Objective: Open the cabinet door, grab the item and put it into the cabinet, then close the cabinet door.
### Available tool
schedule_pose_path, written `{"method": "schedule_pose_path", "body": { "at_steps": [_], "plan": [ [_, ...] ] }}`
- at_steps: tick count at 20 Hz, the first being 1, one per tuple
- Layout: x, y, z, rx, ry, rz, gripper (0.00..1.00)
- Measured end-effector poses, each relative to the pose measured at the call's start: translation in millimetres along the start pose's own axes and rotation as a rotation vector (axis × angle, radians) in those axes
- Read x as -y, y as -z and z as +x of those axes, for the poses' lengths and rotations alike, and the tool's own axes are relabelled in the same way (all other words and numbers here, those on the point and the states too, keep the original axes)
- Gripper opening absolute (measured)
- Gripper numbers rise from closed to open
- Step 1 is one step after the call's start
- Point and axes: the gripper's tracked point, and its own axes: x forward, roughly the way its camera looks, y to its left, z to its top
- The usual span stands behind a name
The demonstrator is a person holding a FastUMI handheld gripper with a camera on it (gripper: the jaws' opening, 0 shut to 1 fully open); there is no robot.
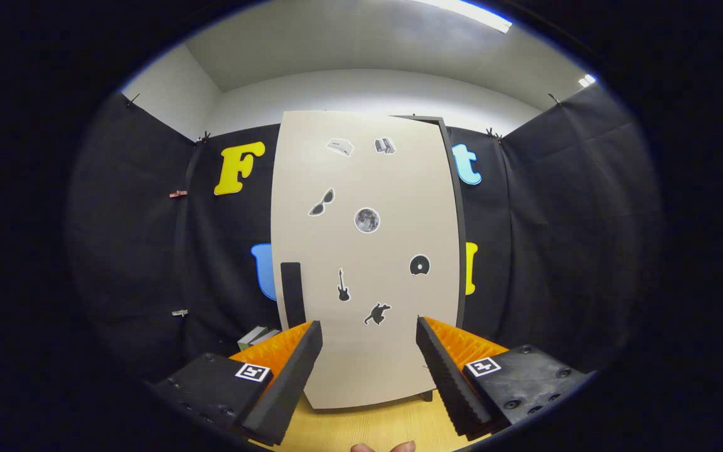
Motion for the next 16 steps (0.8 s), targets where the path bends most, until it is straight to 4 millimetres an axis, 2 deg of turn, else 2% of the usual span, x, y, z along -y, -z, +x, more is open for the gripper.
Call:
{"method": "schedule_pose_path", "body": {
  "at_steps": [16],
  "plan": [
    [13.5, -1.1, -0.8, 0.008, 0.020, 0.004, 0.97]
  ]
}}
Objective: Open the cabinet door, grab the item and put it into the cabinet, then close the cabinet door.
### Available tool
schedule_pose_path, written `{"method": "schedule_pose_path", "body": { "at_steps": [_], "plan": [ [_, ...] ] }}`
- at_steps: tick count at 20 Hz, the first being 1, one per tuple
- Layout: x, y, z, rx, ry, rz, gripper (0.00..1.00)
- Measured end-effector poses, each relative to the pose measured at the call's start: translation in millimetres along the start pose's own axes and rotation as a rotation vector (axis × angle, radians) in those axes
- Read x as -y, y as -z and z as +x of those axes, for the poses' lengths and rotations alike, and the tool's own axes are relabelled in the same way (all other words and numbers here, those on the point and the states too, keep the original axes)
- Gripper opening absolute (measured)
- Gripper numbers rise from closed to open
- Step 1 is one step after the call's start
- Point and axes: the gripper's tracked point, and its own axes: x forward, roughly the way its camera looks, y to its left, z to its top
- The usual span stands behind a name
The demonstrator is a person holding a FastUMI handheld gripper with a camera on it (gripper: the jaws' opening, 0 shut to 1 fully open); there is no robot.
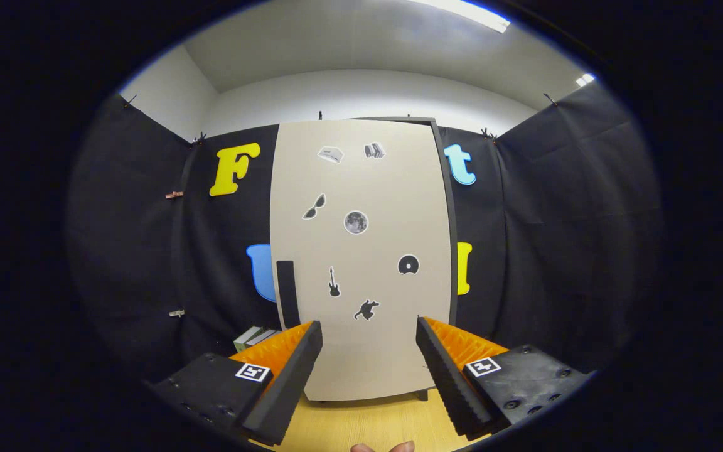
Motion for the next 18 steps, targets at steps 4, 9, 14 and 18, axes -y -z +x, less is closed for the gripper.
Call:
{"method": "schedule_pose_path", "body": {
  "at_steps": [4, 9, 14, 18],
  "plan": [
    [0.9, -2.7, 1.6, 0.014, 0.000, -0.011, 0.97],
    [-2.1, -3.0, 3.6, 0.021, -0.018, -0.025, 0.97],
    [6.0, -6.8, 5.2, 0.035, -0.014, -0.030, 0.97],
    [16.8, -8.7, 7.7, 0.044, 0.002, -0.025, 0.97]
  ]
}}
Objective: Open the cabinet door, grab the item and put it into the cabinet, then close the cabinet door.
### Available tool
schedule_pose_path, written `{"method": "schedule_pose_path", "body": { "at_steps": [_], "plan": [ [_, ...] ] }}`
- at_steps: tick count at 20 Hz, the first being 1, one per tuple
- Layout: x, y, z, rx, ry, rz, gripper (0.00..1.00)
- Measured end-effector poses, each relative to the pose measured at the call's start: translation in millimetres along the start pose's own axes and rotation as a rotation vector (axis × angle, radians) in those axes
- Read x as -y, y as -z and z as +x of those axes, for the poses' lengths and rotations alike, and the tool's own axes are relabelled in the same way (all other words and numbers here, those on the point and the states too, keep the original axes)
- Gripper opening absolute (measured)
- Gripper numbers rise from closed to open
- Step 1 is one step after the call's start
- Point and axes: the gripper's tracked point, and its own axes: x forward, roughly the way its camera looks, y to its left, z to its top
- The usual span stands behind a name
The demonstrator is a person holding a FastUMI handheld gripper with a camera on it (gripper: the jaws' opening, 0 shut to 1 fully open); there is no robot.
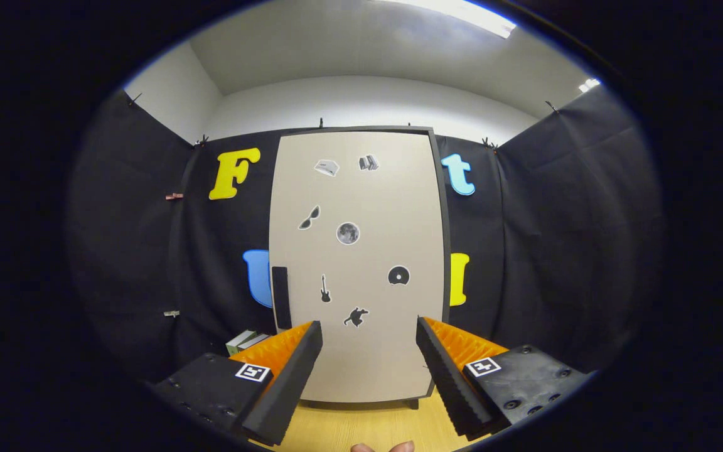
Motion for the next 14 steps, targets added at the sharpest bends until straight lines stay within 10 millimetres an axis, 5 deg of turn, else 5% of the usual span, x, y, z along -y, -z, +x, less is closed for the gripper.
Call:
{"method": "schedule_pose_path", "body": {
  "at_steps": [14],
  "plan": [
    [18.8, 2.6, 8.6, 0.003, -0.001, -0.011, 0.97]
  ]
}}
